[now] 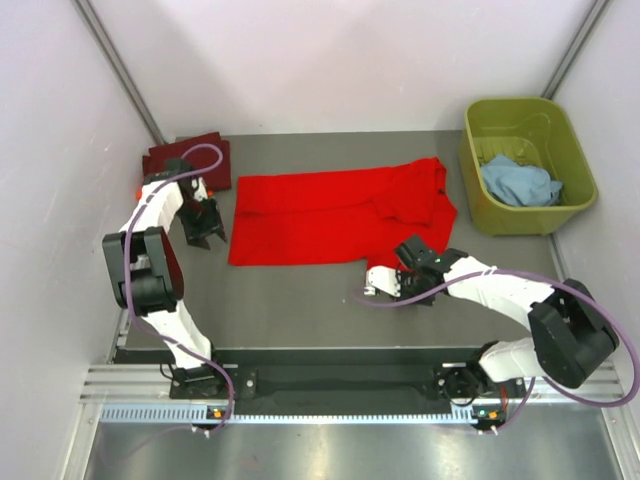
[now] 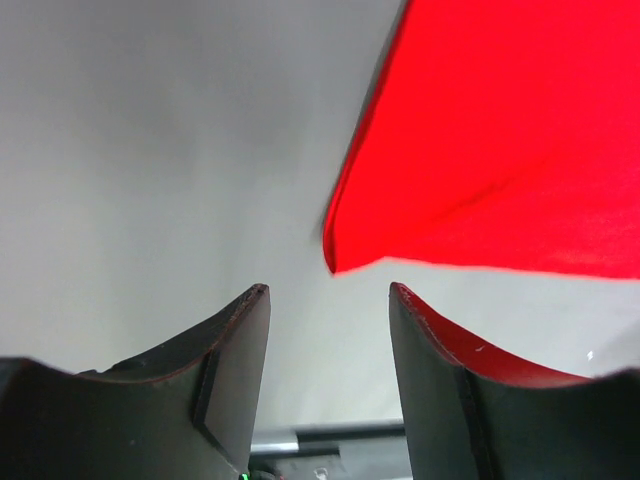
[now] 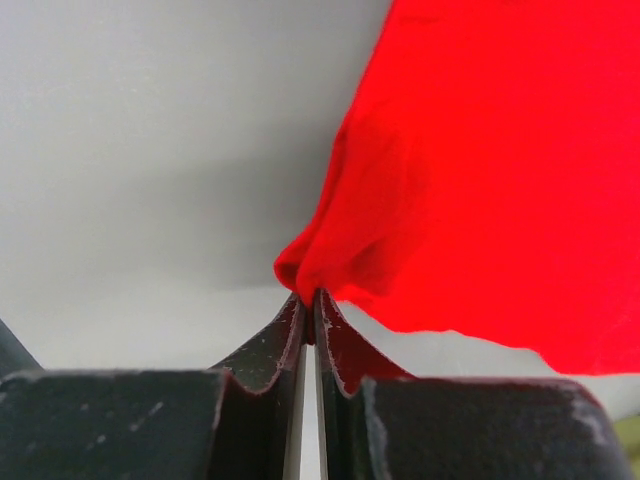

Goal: Fold and stack the t-shirts
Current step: Fold the tshirt

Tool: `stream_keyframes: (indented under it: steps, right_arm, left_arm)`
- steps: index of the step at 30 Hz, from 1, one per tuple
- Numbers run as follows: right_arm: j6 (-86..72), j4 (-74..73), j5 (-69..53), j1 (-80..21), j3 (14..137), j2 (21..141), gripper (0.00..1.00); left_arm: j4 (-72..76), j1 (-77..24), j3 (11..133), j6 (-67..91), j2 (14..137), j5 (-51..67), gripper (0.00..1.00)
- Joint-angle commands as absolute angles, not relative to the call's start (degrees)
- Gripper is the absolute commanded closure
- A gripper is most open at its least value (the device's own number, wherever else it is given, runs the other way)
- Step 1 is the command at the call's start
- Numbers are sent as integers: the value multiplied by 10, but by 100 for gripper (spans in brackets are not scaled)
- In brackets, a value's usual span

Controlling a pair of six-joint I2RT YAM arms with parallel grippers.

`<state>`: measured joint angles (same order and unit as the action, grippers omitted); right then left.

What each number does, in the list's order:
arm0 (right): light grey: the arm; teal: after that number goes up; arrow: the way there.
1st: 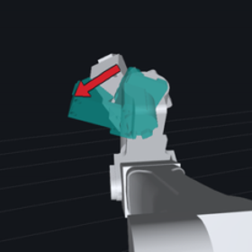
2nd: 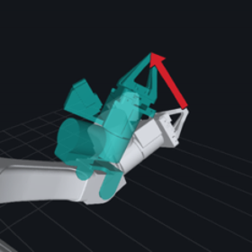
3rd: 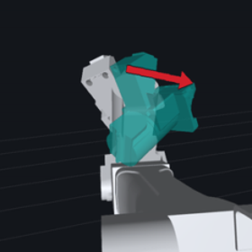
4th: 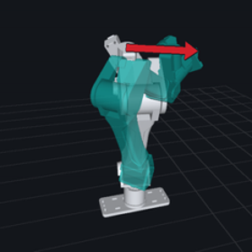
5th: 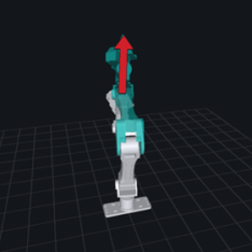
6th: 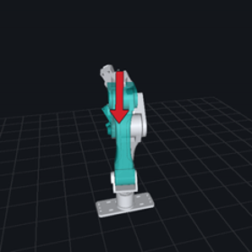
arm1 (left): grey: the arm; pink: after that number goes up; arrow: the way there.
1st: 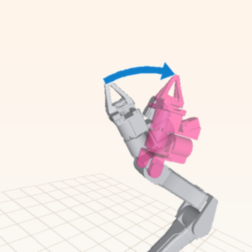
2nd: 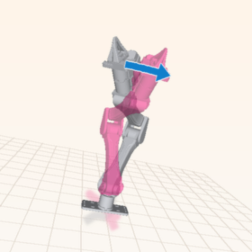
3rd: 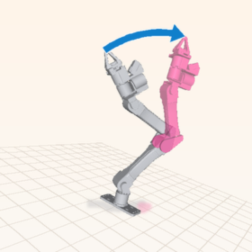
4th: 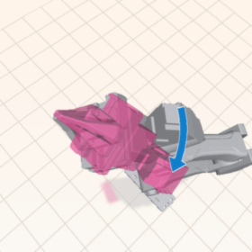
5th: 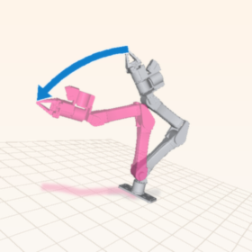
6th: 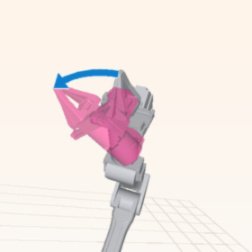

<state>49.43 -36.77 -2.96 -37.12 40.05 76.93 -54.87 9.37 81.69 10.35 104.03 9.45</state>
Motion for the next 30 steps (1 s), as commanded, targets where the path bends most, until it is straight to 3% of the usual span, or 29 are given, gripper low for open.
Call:
stream_keyframes:
  steps: [1,8,19,27,30]
  right_arm:
    - [492,-363,-21,-373,438,753,96]
    - [472,-348,-25,-352,463,756,100]
    - [474,-339,-18,-335,470,759,100]
    - [467,-330,-16,-316,466,756,100]
    - [467,-331,-17,-315,468,757,100]
  left_arm:
    - [-577,115,781,128,1009,132,43]
    - [-573,149,723,141,1019,177,42]
    - [-552,149,756,155,1095,212,44]
    - [-532,149,780,148,1157,242,59]
    - [-525,149,790,150,1172,254,59]
